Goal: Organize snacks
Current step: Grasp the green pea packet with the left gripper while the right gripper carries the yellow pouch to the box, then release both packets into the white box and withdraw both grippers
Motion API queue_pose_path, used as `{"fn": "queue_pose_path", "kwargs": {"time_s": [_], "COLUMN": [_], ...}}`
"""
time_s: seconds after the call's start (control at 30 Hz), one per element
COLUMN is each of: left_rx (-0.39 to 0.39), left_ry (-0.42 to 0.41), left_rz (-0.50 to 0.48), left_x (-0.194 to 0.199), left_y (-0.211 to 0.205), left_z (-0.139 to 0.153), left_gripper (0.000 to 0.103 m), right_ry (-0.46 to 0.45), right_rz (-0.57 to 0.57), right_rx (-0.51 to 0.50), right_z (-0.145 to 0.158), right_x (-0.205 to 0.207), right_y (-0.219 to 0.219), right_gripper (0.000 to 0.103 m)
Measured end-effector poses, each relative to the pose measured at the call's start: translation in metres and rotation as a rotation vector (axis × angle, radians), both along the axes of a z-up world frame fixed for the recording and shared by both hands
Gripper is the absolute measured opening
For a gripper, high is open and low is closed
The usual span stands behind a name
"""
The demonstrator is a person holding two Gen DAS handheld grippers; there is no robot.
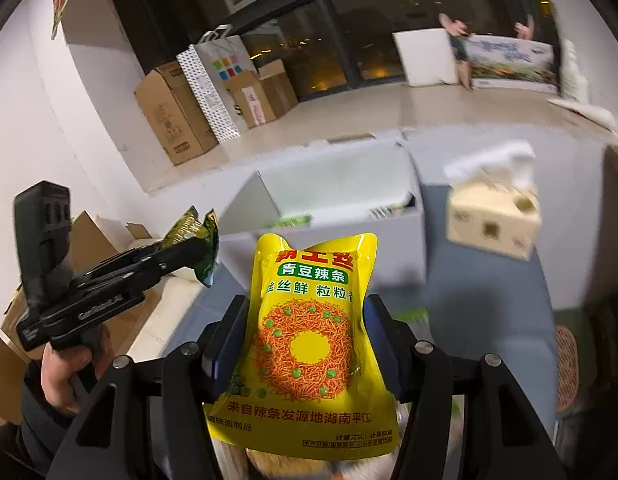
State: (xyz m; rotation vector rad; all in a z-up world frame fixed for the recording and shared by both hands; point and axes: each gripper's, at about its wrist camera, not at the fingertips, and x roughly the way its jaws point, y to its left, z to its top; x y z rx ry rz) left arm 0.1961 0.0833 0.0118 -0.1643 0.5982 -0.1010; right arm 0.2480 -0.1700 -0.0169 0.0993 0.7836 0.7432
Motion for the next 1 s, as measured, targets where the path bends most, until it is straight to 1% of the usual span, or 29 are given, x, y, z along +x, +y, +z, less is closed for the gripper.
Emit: {"fn": "queue_pose_path", "kwargs": {"time_s": [0.13,0.23,0.3,0.37,0.43,0.47,0.5,0.53,0.57,0.63,0.67,0.7,0.77,0.83,0.9,1.0], "left_rx": [0.011,0.009,0.018,0.026,0.012,-0.003,-0.019,-0.036,-0.054,-0.066,-0.077,-0.082,-0.079,-0.074,-0.062,-0.043], "left_ry": [0.022,0.074,0.094,0.102,0.122,0.133,0.153,0.175,0.193,0.201,0.200,0.199,0.196,0.186,0.162,0.132], "left_rz": [0.037,0.058,0.067,0.088,0.108,0.117,0.126,0.133,0.136,0.131,0.117,0.114,0.118,0.113,0.100,0.082], "left_x": [0.039,0.075,0.087,0.102,0.113,0.117,0.121,0.124,0.127,0.123,0.120,0.116,0.110,0.102,0.089,0.071], "left_y": [0.019,0.036,0.041,0.051,0.060,0.065,0.070,0.074,0.078,0.081,0.081,0.081,0.080,0.078,0.073,0.065], "left_z": [-0.002,-0.010,-0.019,-0.026,-0.035,-0.038,-0.043,-0.047,-0.052,-0.057,-0.058,-0.059,-0.059,-0.055,-0.048,-0.039], "left_gripper": [0.039,0.039,0.039,0.040,0.044,0.049,0.072,0.100,0.103,0.103,0.103,0.103,0.103,0.103,0.103,0.103], "right_ry": [-0.012,0.025,0.026,0.005,0.007,0.024,0.034,0.037,0.034,0.004,-0.002,0.001,0.026,0.041,0.039,0.038], "right_rz": [-0.006,-0.020,-0.040,-0.047,-0.073,-0.078,-0.074,-0.076,-0.090,-0.124,-0.135,-0.146,-0.148,-0.150,-0.135,-0.116], "right_rx": [-0.028,-0.023,-0.040,-0.062,-0.084,-0.083,-0.077,-0.076,-0.086,-0.090,-0.088,-0.081,-0.041,-0.028,-0.018,0.026], "right_z": [0.011,0.014,0.016,0.019,0.018,0.017,0.016,0.015,0.015,0.016,0.016,0.015,0.012,0.010,0.010,0.012], "right_x": [0.038,0.075,0.097,0.117,0.134,0.144,0.150,0.156,0.162,0.167,0.168,0.169,0.168,0.165,0.159,0.145], "right_y": [0.031,0.051,0.062,0.073,0.080,0.083,0.086,0.088,0.090,0.090,0.090,0.088,0.083,0.082,0.079,0.073], "right_gripper": [0.063,0.063,0.063,0.063,0.063,0.063,0.067,0.075,0.086,0.089,0.095,0.098,0.101,0.101,0.101,0.103]}}
